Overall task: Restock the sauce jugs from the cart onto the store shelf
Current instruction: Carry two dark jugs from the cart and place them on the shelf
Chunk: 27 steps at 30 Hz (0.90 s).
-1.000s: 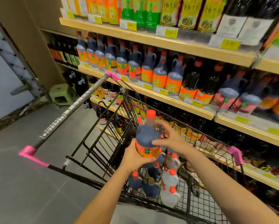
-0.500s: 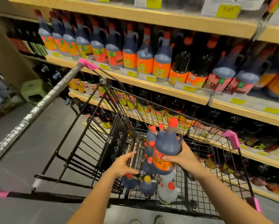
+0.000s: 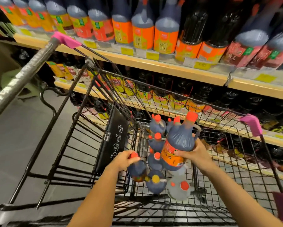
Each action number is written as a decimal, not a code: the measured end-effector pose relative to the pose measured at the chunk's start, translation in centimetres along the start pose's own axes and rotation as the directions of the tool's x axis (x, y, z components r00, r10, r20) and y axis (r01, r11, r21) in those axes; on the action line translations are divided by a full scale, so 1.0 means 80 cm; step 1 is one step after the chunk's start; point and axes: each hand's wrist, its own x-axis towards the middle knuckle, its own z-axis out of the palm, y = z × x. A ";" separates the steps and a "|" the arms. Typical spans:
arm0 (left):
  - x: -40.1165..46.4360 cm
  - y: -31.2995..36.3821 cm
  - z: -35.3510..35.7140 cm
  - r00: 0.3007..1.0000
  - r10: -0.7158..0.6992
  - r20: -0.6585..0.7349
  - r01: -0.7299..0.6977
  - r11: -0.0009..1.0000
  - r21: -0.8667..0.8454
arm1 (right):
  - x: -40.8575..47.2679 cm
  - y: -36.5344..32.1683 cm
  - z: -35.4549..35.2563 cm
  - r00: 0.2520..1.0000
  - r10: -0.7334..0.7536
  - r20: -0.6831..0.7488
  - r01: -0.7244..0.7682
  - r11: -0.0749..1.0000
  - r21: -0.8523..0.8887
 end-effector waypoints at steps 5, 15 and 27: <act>0.026 -0.003 0.013 0.987 -0.038 -0.159 0.022 0.995 -0.099 | 0.021 0.007 0.002 0.999 0.004 -0.051 -0.003 1.000 0.013; 0.036 0.007 0.006 0.968 0.010 -0.250 -0.024 0.998 -0.052 | 0.035 0.008 0.003 0.998 0.017 -0.059 -0.011 0.995 0.094; -0.070 0.166 -0.105 0.875 0.183 -0.449 -0.198 0.980 0.015 | -0.060 -0.102 -0.036 0.991 -0.072 -0.110 0.079 0.995 0.059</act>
